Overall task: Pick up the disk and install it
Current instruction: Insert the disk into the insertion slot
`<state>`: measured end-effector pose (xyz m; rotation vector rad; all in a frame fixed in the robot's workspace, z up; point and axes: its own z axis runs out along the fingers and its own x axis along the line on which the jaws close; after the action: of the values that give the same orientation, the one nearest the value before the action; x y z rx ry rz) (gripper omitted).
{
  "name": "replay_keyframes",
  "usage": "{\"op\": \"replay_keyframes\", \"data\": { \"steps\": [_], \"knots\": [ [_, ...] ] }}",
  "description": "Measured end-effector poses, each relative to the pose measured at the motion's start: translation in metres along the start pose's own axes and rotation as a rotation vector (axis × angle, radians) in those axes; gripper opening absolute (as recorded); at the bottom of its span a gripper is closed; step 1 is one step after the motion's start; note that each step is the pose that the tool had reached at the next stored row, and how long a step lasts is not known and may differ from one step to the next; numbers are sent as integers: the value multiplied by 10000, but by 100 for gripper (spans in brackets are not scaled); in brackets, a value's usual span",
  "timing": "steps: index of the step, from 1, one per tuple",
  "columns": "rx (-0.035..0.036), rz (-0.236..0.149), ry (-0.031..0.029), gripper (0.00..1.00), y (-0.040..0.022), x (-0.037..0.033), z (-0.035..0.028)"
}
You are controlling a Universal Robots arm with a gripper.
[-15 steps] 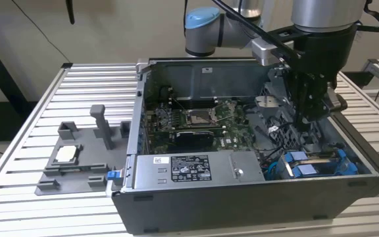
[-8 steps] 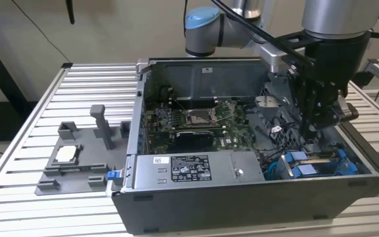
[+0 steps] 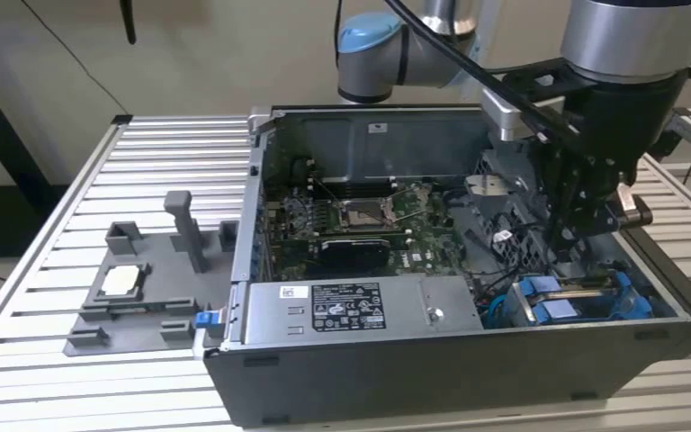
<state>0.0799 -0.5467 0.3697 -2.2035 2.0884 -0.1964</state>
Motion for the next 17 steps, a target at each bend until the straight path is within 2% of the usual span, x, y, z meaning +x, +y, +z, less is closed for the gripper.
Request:
{"op": "replay_keyframes", "data": {
  "steps": [6, 15, 17],
  "knots": [
    [-405, 1, -70, 16, -88, 68, 30],
    [-942, 16, -256, 16, -249, 160, 95],
    [-1024, 22, -325, 16, -286, 179, 113]
  ]
}}
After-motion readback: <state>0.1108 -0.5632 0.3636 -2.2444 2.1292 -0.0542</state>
